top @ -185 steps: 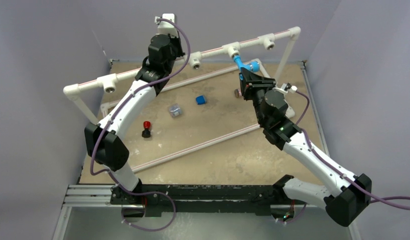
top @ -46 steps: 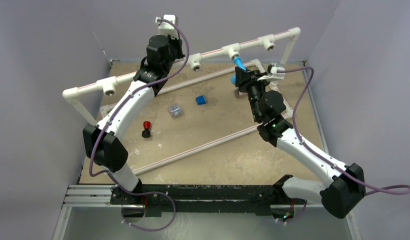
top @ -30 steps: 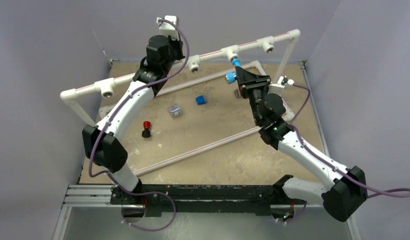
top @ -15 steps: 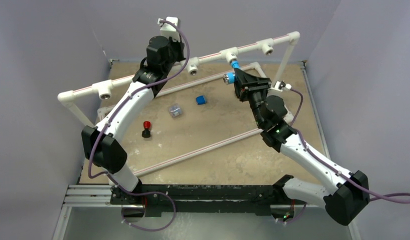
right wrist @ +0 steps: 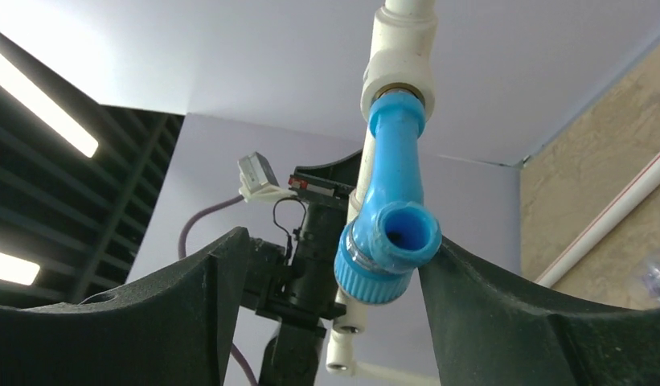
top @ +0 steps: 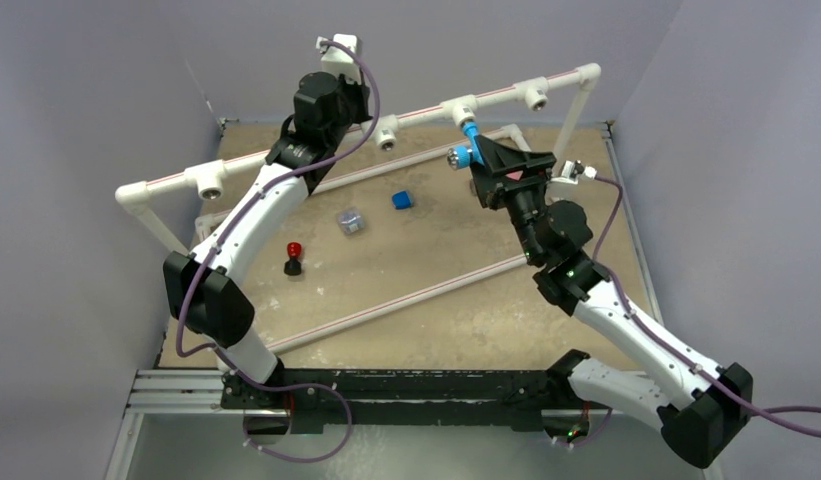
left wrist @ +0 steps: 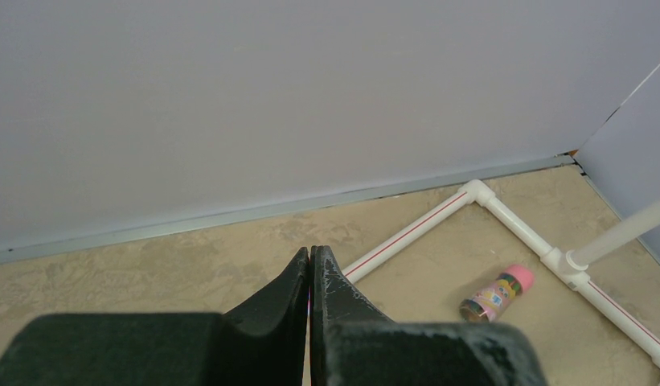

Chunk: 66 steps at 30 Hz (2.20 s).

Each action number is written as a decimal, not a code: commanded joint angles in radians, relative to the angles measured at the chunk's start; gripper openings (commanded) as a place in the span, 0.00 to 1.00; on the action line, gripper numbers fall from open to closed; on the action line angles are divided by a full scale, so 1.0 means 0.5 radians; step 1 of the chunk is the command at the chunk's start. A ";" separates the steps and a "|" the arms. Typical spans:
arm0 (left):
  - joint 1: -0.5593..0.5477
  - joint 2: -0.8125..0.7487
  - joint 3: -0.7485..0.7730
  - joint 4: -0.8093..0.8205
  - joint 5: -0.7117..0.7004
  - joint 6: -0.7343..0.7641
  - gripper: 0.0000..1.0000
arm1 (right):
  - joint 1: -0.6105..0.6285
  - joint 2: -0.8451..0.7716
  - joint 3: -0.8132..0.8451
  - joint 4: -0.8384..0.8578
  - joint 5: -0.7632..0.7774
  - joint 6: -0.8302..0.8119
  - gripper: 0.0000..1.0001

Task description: Install the water faucets

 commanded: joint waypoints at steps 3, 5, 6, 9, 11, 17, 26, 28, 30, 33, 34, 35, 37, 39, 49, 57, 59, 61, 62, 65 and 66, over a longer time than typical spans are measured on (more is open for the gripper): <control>-0.027 0.070 -0.080 -0.243 0.025 0.016 0.00 | 0.034 -0.255 -0.087 0.015 -0.048 -0.384 0.78; -0.027 0.071 -0.083 -0.242 0.018 0.016 0.00 | 0.034 -0.332 -0.135 0.026 -0.029 -0.549 0.78; -0.027 0.068 -0.086 -0.242 0.015 0.019 0.00 | 0.035 -0.365 -0.145 0.013 -0.027 -0.660 0.78; -0.027 0.068 -0.091 -0.237 0.014 0.019 0.00 | 0.036 -0.450 -0.130 -0.168 0.033 -0.950 0.81; -0.027 0.070 -0.090 -0.234 0.017 0.022 0.00 | 0.036 -0.519 -0.123 -0.278 0.092 -1.178 0.82; -0.027 0.075 -0.084 -0.236 0.023 0.020 0.00 | 0.037 -0.691 -0.031 -0.372 0.131 -2.205 0.82; -0.026 0.080 -0.081 -0.237 0.029 0.019 0.00 | 0.036 -0.650 0.126 -0.508 -0.324 -3.952 0.83; -0.026 0.082 -0.077 -0.237 0.036 0.019 0.00 | 0.037 -0.660 0.091 -0.436 -0.388 -4.204 0.83; -0.026 0.080 -0.074 -0.240 0.047 0.019 0.00 | 0.036 -0.652 0.068 -0.408 -0.463 -4.473 0.84; -0.026 0.077 -0.077 -0.240 0.056 0.024 0.00 | 0.037 -0.579 0.096 -0.460 -0.505 -4.819 0.84; -0.026 0.077 -0.080 -0.239 0.054 0.025 0.00 | 0.037 -0.543 0.122 -0.496 -0.505 -4.957 0.83; -0.027 0.077 -0.080 -0.237 0.054 0.028 0.00 | 0.037 -0.512 0.142 -0.523 -0.503 -5.049 0.83; -0.026 0.080 -0.080 -0.237 0.048 0.033 0.00 | 0.039 -0.474 0.158 -0.539 -0.537 -5.187 0.83; -0.025 0.082 -0.080 -0.236 0.048 0.035 0.00 | 0.042 -0.453 0.166 -0.550 -0.606 -5.299 0.83; -0.023 0.107 -0.050 -0.254 0.054 0.032 0.00 | 0.120 -0.272 0.078 -0.321 -0.471 -5.856 0.80; -0.023 0.120 -0.050 -0.251 0.048 0.039 0.00 | 0.198 -0.013 0.147 -0.095 -0.328 -6.076 0.76; -0.020 0.117 -0.050 -0.252 0.046 0.041 0.00 | 0.206 0.039 0.177 -0.083 -0.316 -6.075 0.75; -0.019 0.116 -0.050 -0.250 0.045 0.041 0.00 | 0.209 0.088 0.198 -0.068 -0.297 -6.059 0.73; -0.017 0.119 -0.050 -0.250 0.045 0.041 0.00 | 0.209 0.111 0.201 -0.058 -0.287 -6.053 0.72; -0.014 0.119 -0.051 -0.250 0.050 0.035 0.00 | 0.209 0.157 0.191 0.022 -0.246 -5.995 0.66; -0.014 0.120 -0.054 -0.250 0.052 0.033 0.00 | 0.210 0.159 0.190 0.039 -0.247 -5.965 0.64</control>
